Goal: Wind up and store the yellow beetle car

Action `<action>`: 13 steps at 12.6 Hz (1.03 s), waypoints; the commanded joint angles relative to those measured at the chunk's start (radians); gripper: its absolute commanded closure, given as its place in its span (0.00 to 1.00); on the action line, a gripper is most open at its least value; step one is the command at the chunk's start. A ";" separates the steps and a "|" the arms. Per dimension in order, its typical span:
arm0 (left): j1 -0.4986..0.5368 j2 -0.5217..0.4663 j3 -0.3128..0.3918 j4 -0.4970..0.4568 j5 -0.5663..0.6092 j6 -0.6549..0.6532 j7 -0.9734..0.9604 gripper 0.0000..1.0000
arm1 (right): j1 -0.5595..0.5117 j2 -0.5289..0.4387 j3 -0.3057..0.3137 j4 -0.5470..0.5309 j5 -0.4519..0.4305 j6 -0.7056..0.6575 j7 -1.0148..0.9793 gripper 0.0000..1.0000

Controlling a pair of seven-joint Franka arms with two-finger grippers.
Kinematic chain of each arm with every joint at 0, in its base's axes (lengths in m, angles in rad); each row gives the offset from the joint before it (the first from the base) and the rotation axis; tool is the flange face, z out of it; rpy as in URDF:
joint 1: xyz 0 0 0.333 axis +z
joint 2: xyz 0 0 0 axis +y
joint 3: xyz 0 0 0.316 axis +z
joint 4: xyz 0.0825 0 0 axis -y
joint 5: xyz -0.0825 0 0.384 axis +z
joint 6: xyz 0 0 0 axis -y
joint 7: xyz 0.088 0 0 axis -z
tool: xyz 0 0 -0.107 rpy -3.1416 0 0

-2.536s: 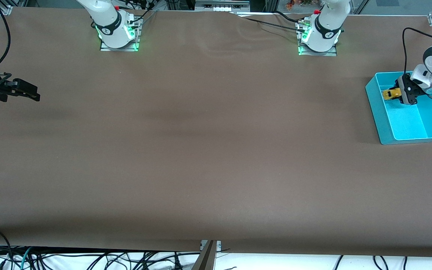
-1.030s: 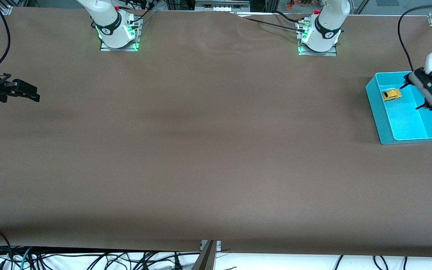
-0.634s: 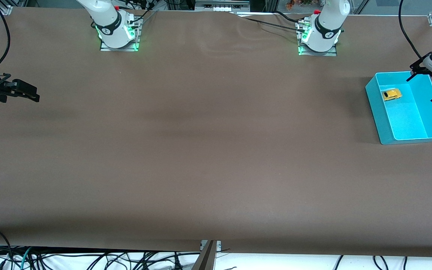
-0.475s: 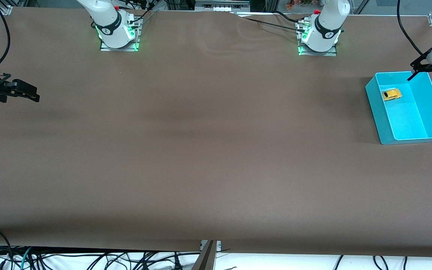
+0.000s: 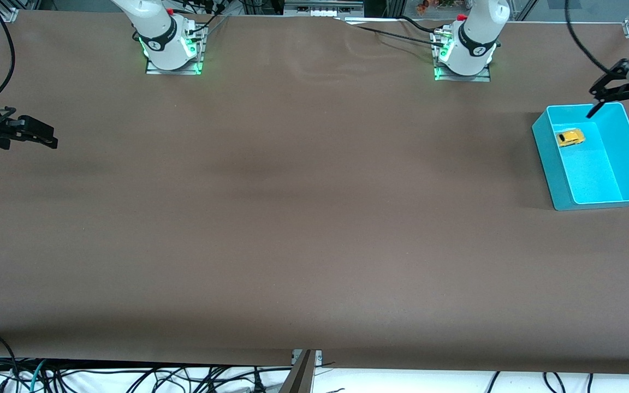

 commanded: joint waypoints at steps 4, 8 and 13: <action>-0.028 0.021 -0.070 0.059 -0.015 -0.052 -0.511 0.00 | -0.008 0.012 0.004 0.009 0.003 0.002 -0.002 0.00; -0.008 0.094 -0.166 0.091 0.000 -0.063 -0.820 0.00 | -0.008 0.023 0.004 0.022 0.002 0.002 -0.002 0.00; 0.044 0.157 -0.154 0.136 -0.007 -0.076 -0.816 0.00 | -0.007 0.023 0.004 0.023 0.002 0.002 -0.001 0.00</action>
